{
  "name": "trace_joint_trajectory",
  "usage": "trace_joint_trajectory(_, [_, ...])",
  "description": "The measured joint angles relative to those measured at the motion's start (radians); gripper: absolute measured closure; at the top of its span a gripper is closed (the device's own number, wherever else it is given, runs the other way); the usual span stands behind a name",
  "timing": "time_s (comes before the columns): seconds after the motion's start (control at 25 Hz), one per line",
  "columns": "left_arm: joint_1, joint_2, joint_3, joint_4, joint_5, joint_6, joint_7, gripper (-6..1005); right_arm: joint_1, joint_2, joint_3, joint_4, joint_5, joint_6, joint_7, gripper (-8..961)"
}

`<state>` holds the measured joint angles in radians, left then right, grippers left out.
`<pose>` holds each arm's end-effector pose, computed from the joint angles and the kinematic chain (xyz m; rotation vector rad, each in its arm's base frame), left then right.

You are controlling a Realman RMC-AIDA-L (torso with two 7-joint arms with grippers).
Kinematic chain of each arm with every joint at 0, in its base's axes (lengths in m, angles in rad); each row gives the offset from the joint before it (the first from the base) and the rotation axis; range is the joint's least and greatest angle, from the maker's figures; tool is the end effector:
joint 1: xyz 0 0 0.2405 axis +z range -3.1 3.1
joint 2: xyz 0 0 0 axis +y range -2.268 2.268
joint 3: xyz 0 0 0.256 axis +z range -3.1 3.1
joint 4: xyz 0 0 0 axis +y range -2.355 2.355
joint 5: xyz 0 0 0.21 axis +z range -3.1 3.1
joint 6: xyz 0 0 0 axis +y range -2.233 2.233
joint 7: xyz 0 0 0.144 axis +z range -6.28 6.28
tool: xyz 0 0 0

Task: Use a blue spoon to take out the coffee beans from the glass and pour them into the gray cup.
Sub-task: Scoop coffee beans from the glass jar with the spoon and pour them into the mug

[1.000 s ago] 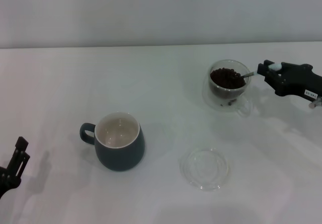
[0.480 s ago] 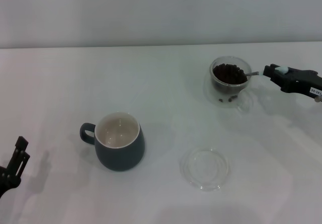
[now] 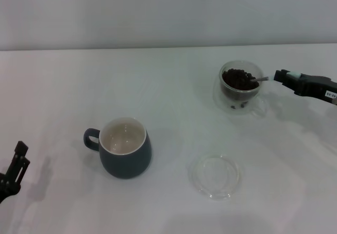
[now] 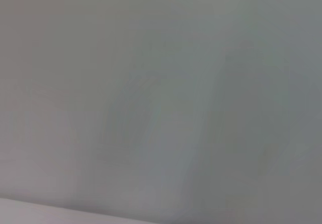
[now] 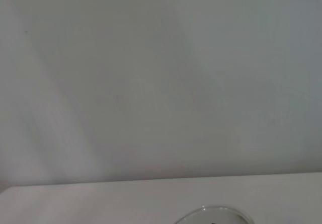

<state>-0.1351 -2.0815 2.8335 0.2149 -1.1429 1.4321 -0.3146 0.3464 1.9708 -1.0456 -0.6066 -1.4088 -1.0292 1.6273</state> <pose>-0.3533 0.2055 -0.0428 -1.6315 -0.7465 -0.8646 0.3353 0.3500 0.0396 -2.0536 1.1521 0.7470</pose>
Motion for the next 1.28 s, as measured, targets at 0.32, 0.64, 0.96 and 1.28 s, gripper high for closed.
trace_joint_trajectory(0.32, [-0.006, 0.001, 0.0, -0.011, -0.002, 0.002, 0.0, 299, 0.002, -0.006, 0.0, -0.007, -0.021, 0.0, 0.089, 804])
trace_joint_trajectory(0.64, [-0.007, 0.001, 0.0, -0.011, -0.003, 0.005, 0.0, 299, -0.004, -0.004, 0.005, -0.032, -0.029, 0.008, 0.159, 804])
trace_joint_trajectory(0.96, [-0.013, 0.002, -0.002, -0.014, -0.014, 0.005, 0.0, 298, -0.001, -0.018, 0.007, -0.041, -0.062, 0.009, 0.271, 803])
trace_joint_trajectory(1.28, [-0.019, 0.001, -0.002, -0.021, -0.02, 0.005, 0.0, 299, 0.002, -0.028, 0.009, -0.04, -0.063, 0.011, 0.36, 803])
